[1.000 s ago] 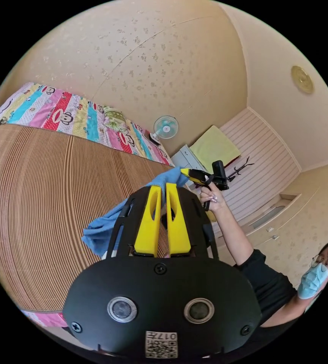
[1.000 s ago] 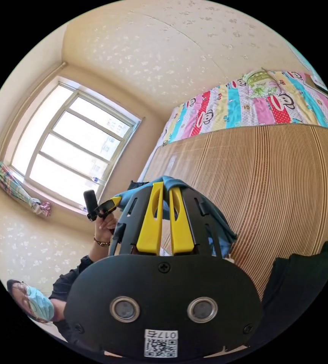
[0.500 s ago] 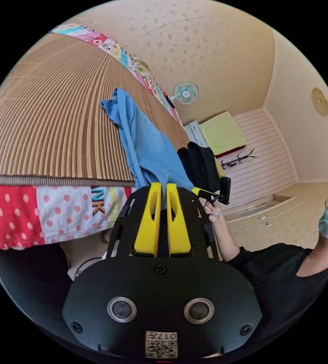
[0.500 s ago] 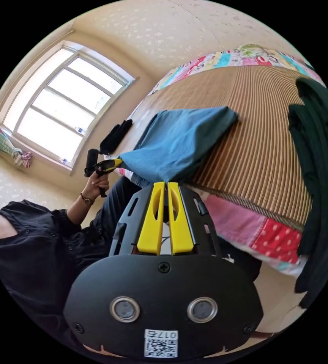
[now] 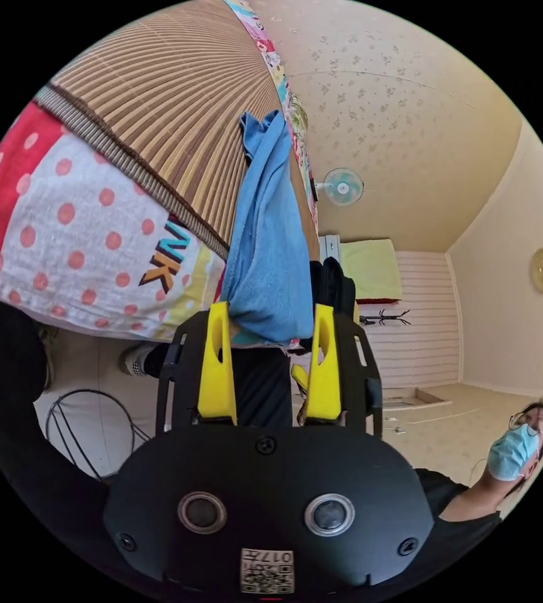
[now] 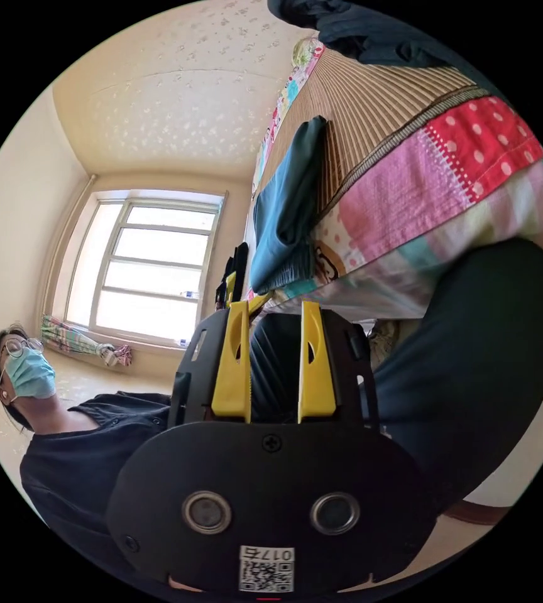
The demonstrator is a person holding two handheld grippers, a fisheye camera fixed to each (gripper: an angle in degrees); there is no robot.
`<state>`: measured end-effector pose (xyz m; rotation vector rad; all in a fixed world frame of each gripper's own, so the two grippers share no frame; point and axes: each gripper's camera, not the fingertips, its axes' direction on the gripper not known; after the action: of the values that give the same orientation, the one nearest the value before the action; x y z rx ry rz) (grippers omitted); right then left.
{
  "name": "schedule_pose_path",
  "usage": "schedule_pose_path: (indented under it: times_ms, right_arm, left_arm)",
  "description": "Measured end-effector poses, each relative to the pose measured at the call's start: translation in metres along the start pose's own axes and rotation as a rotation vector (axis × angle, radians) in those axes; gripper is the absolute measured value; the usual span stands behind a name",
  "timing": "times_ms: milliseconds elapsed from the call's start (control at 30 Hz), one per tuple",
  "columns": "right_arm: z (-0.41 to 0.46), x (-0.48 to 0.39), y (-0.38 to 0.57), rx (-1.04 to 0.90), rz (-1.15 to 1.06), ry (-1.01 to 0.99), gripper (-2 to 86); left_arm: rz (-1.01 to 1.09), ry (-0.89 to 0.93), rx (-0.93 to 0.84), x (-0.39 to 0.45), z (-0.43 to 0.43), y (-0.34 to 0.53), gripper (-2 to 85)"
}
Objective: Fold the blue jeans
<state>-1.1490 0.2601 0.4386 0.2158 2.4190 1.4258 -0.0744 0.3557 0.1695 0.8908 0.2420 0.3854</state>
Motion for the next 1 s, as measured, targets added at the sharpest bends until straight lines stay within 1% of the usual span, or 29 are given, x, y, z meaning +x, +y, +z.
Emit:
schedule_pose_path:
  times_ms: [100, 233, 367, 433, 500, 567, 667, 733, 833, 867, 933, 1000]
  right_arm:
    - [-0.005, -0.010, -0.006, -0.006, 0.010, -0.028, 12.4]
    - [-0.011, -0.020, -0.011, -0.029, 0.019, -0.074, 12.6]
    - [-0.024, -0.036, -0.010, -0.069, 0.018, -0.068, 12.7]
    - [-0.031, -0.041, -0.010, -0.093, 0.025, -0.048, 12.7]
    - [-0.043, -0.048, -0.009, -0.100, 0.028, -0.029, 12.6]
    - [-0.054, -0.051, -0.008, -0.091, 0.040, -0.041, 12.6]
    - [-0.069, -0.058, -0.006, -0.082, 0.051, -0.064, 12.8]
    - [-0.077, -0.061, -0.004, -0.084, 0.061, -0.064, 13.0]
    - [-0.084, -0.065, 0.000, -0.112, 0.084, -0.053, 13.8]
    - [-0.088, -0.065, 0.002, -0.111, 0.094, -0.052, 14.4]
    - [-0.097, -0.067, 0.006, -0.080, 0.100, -0.089, 16.2]
    - [-0.106, -0.067, 0.009, -0.022, 0.117, -0.174, 20.9]
  left_arm:
    - [-0.050, 0.042, -0.005, 0.002, -0.015, -0.007, 13.9]
    - [-0.086, 0.063, 0.103, -0.001, -0.050, 0.008, 15.7]
    - [-0.185, 0.120, 0.150, -0.020, -0.064, 0.021, 16.6]
    - [-0.173, 0.256, 0.152, -0.023, -0.067, 0.011, 16.7]
    - [-0.145, 0.231, 0.160, -0.014, -0.073, 0.000, 16.7]
    - [-0.114, 0.182, 0.147, -0.004, -0.075, -0.014, 16.7]
    - [-0.160, 0.207, 0.099, 0.000, -0.070, -0.032, 15.8]
    - [-0.224, 0.196, 0.093, -0.004, -0.075, -0.036, 10.6]
    - [-0.205, 0.298, 0.104, -0.006, -0.085, -0.030, 7.2]
    - [-0.196, 0.307, 0.099, -0.005, -0.087, -0.028, 7.0]
    - [-0.150, 0.303, 0.028, 0.005, -0.091, -0.019, 6.5]
    - [-0.105, 0.293, -0.029, 0.018, -0.091, -0.004, 6.4]
